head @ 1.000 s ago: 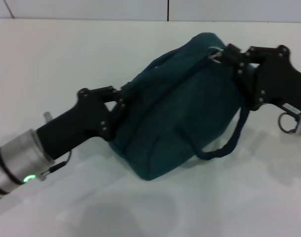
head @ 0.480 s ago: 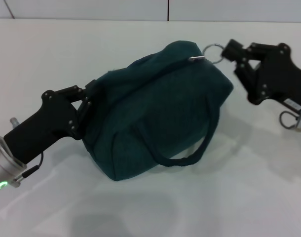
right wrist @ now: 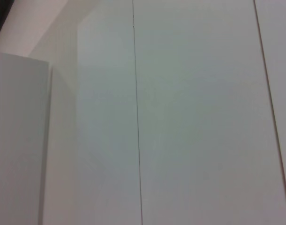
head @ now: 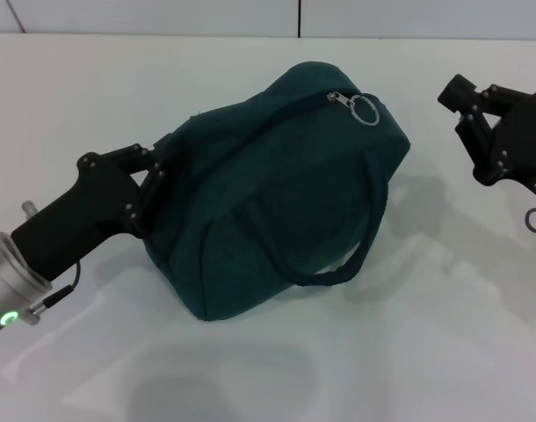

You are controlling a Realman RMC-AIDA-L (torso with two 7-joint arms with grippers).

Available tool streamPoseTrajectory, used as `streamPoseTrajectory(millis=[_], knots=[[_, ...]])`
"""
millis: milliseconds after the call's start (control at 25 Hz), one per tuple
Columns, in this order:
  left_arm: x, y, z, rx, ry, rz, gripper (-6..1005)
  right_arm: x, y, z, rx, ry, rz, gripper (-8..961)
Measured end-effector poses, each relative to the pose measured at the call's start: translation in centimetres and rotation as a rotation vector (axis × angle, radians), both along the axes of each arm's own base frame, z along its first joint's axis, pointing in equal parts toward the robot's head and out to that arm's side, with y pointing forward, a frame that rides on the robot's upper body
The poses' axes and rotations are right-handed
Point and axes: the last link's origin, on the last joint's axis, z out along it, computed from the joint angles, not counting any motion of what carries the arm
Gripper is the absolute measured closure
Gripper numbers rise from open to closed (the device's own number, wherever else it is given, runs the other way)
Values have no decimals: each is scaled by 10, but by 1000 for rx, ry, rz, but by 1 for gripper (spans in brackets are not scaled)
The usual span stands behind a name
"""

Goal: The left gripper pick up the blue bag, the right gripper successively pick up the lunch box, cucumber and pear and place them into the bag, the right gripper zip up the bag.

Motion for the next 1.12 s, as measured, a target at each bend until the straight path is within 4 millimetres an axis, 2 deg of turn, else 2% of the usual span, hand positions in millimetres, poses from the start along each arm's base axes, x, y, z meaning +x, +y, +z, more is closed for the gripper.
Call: streamPoseTrajectory(millis=[280,480,680,920,1120], knots=[[3,3,-1,-2,0,-11,944,-2,2,-7,-40,-48,14,914],[4,4,-1,-3,0,-15,944,-7,6,-14,-108,-59,16,728],[4,4,-1,-1,4,-17,945,-20,12,-22,-254,-66,32,537],[4,3,-2,-1,6,-17,944,-26,20,-17,-338,-52,14,272],[3,1,-2,0,6,-13,945,-31,30,-20,-386,-104,-2,262]])
